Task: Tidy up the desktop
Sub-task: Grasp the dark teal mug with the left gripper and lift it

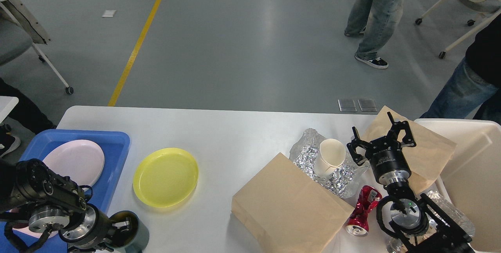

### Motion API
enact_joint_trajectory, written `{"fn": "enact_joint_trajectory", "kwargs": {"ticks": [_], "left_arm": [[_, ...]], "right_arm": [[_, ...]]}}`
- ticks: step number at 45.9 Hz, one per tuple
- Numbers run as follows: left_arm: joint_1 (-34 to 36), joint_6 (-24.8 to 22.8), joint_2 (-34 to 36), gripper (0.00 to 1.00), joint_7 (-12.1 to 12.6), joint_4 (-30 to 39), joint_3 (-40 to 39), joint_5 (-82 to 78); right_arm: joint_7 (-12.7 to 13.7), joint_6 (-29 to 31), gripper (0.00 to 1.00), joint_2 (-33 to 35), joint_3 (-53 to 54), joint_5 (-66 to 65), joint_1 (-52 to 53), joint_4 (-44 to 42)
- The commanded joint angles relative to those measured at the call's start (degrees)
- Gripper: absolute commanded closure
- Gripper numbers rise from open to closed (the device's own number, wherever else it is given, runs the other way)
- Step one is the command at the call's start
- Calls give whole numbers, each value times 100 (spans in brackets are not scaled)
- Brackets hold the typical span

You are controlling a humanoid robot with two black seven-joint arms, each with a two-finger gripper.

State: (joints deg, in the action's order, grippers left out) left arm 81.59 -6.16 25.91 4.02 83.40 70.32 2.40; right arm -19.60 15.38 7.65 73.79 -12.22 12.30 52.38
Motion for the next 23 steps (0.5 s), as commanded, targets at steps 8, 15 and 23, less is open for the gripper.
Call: {"fn": "enact_joint_trajectory", "kwargs": {"ticks": [8, 15, 23], "left_arm": [[23, -61, 54, 100, 11, -8, 26, -38], [32, -61, 45, 100, 28, -8, 52, -47], [50, -26, 45, 100, 63, -8, 70, -56]], "right_arm": [[0, 0, 0, 0, -5, 0, 0, -9], [0, 0, 0, 0, -5, 0, 0, -9], [0, 0, 0, 0, 4, 0, 0, 0]]}}
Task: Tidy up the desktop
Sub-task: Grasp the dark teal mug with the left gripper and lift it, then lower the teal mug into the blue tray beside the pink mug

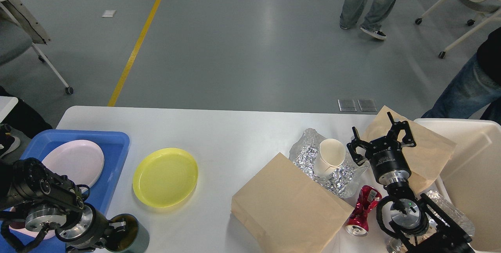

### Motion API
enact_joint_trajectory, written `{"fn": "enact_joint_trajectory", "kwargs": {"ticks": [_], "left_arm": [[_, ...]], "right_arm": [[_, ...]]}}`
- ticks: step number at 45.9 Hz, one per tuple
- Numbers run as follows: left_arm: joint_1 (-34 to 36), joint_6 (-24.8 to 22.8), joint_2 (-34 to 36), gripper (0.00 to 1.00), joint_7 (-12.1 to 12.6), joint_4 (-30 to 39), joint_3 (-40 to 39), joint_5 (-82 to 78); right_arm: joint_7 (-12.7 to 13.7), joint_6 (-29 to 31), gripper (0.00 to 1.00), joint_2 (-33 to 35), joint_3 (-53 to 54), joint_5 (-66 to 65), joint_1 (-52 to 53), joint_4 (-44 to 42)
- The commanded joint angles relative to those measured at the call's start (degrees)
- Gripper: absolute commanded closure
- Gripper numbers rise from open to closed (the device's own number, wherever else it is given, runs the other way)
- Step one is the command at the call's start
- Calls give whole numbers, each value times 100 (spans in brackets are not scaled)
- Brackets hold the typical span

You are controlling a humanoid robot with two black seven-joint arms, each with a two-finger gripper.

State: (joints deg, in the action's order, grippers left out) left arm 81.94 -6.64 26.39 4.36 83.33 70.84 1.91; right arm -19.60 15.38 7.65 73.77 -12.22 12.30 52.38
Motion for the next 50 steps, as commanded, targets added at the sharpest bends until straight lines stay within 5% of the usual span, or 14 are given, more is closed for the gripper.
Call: {"fn": "enact_joint_trajectory", "kwargs": {"ticks": [1, 8, 16, 29, 35, 50], "left_arm": [[23, 23, 7, 100, 39, -1, 17, -7], [348, -56, 121, 100, 153, 148, 114, -7], [1744, -459, 235, 100, 540, 886, 606, 11], [4933, -3191, -45, 100, 496, 1290, 1432, 90], [6078, -4063, -327, 100, 364, 1361, 1573, 187], [6316, -4310, -301, 100, 303, 1335, 1828, 178]], "right_arm": [[0, 0, 0, 0, -3, 0, 0, -8], [0, 0, 0, 0, -3, 0, 0, 1], [0, 0, 0, 0, 6, 0, 9, -8], [0, 0, 0, 0, 6, 0, 0, -8], [0, 0, 0, 9, 6, 0, 0, -8], [0, 0, 0, 9, 6, 0, 0, -8]]}}
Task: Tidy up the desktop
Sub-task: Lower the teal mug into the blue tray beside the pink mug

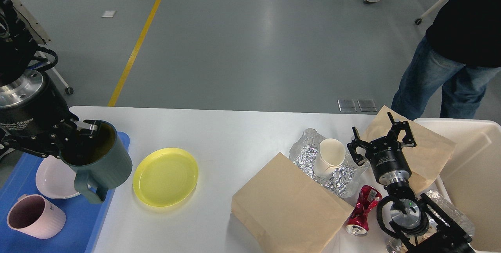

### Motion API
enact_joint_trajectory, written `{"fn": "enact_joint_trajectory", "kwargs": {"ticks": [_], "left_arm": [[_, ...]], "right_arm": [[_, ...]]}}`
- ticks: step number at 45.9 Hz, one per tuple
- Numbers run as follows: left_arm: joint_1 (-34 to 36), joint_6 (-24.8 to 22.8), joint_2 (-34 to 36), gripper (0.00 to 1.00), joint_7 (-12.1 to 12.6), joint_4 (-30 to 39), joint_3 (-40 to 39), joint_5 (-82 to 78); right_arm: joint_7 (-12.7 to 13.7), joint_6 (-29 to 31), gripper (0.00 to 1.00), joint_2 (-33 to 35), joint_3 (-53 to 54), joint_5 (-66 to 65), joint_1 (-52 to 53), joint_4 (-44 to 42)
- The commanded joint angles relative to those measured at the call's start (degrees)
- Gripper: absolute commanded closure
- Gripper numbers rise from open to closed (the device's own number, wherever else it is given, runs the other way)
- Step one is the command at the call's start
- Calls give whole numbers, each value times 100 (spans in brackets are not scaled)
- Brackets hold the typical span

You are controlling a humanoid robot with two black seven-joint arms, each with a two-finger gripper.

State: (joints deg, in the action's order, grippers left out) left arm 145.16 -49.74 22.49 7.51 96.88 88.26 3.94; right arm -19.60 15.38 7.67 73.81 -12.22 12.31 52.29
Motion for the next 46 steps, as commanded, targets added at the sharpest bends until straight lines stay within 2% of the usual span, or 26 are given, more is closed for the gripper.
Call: {"fn": "enact_joint_trajectory", "kwargs": {"ticks": [1, 13, 17, 19, 27, 31, 37, 41, 46], "left_arm": [[-14, 8, 123, 100, -12, -20, 112, -42], [-137, 69, 852, 100, -56, -292, 306, -384], [-452, 69, 1274, 100, -56, -486, 271, -771], [-839, 104, 1564, 100, -56, -723, 236, -1061], [-1621, 166, 2452, 100, -56, -1575, 174, -1712], [-2174, 210, 2716, 100, -56, -1988, -115, -1949], [-3624, 482, 2760, 100, -39, -2463, -1046, -2011], [-4521, 737, 2725, 100, 58, -2648, -1705, -2020], [-5181, 1018, 2708, 100, 58, -2736, -2128, -2011]], "right_arm": [[0, 0, 0, -3, 2, 0, -1, 0], [0, 0, 0, 6, 2, 0, -1, 9], [0, 0, 0, -3, 2, 0, -1, 9], [0, 0, 0, -3, 2, 0, -1, 9], [0, 0, 0, 6, 2, 0, -1, 9], [0, 0, 0, -3, 2, 0, -1, 9], [0, 0, 0, 6, 2, 0, -1, 9], [0, 0, 0, 6, 2, 0, -1, 9], [0, 0, 0, -3, 2, 0, -1, 9]]}}
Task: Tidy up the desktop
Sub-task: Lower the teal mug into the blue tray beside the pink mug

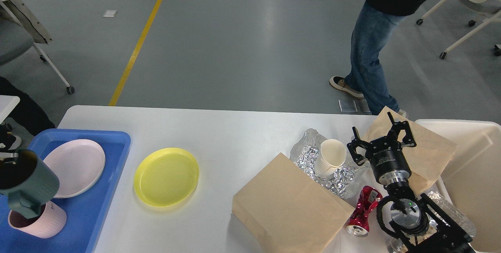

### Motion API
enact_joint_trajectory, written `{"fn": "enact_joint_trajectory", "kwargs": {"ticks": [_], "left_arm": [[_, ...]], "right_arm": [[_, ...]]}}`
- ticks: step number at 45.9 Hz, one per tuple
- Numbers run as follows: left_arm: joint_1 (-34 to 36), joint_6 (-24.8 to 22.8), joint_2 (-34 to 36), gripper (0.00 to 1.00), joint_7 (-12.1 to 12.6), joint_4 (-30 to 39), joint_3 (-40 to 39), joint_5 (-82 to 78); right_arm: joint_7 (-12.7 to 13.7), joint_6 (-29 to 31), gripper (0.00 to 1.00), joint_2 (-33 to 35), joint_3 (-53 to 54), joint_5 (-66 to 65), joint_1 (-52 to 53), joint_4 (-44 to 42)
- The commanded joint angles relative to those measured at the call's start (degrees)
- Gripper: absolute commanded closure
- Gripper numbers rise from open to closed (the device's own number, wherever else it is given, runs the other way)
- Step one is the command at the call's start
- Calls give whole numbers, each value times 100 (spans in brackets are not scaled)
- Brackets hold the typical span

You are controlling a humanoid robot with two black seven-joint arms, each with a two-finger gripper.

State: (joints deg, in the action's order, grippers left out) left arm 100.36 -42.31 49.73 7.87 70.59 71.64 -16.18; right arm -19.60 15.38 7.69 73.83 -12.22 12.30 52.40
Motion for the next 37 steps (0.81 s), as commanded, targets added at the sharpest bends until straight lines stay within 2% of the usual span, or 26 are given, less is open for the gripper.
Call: {"fn": "enact_joint_trajectory", "kwargs": {"ticks": [1, 10, 23, 37], "left_arm": [[-754, 319, -25, 100, 21, -107, -502, -7], [-1141, 733, -271, 99, 21, -379, -528, 1], [-1994, 838, -517, 99, 21, -757, -1064, 1], [-2082, 838, -526, 99, 21, -818, -1161, 1]], "right_arm": [[0, 0, 0, -4, 0, 0, 0, -1], [0, 0, 0, -4, 0, 0, 0, -1], [0, 0, 0, 4, -9, 0, 0, -10], [0, 0, 0, -4, 0, 0, 0, -10]]}}
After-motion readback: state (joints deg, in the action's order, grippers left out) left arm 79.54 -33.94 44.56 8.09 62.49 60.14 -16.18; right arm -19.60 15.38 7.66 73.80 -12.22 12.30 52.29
